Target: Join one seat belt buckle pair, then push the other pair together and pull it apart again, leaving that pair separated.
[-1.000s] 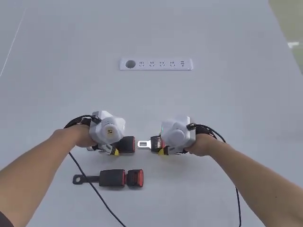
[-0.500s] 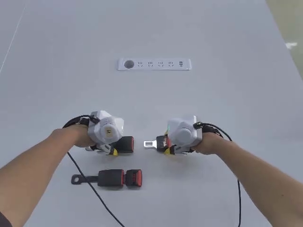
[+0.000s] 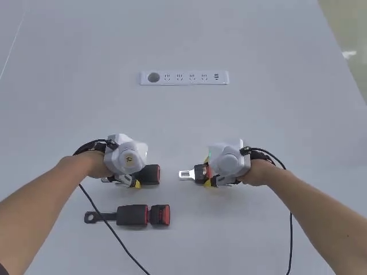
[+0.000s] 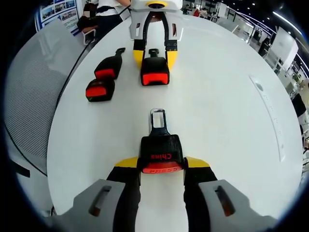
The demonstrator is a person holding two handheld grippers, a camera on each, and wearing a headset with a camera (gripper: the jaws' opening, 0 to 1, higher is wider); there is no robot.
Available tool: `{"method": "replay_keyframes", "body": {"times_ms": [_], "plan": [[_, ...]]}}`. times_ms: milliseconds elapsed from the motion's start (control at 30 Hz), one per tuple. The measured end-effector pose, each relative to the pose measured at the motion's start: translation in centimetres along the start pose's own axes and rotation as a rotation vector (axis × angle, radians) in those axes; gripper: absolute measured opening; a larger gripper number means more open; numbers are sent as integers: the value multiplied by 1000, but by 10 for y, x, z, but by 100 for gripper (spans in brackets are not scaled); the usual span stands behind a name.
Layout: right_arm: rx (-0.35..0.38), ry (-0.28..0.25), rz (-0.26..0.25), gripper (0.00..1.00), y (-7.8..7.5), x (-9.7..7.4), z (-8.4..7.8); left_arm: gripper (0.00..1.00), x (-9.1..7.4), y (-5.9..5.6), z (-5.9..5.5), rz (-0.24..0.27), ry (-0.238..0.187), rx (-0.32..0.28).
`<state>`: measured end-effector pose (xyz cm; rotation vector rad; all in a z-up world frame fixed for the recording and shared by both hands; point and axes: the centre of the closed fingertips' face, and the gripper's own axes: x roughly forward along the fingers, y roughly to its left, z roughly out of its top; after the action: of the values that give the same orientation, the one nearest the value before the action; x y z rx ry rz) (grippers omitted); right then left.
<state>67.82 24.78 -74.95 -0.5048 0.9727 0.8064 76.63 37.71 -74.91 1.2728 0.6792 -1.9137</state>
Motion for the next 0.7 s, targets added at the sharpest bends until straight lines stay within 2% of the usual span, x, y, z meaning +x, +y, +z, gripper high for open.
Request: {"method": "replay_keyframes", "body": {"times_ms": [200,533,600,667,700], "plan": [[2,2,-3,33,0,0,1,34,0,0,0,0,-4,4],[0,8,-25,39,-5,1,1,35,0,0,0,6,-3,0],[-2,9,-28,41,-5,1,2,39,0,1,0,13,-1,-5],[-6,13,-47,43,-8,0,2,45,-2,9,-2,53,16,-42],[-7,13,-51,44,-8,0,2,46,-2,9,-3,51,23,-43]]}}
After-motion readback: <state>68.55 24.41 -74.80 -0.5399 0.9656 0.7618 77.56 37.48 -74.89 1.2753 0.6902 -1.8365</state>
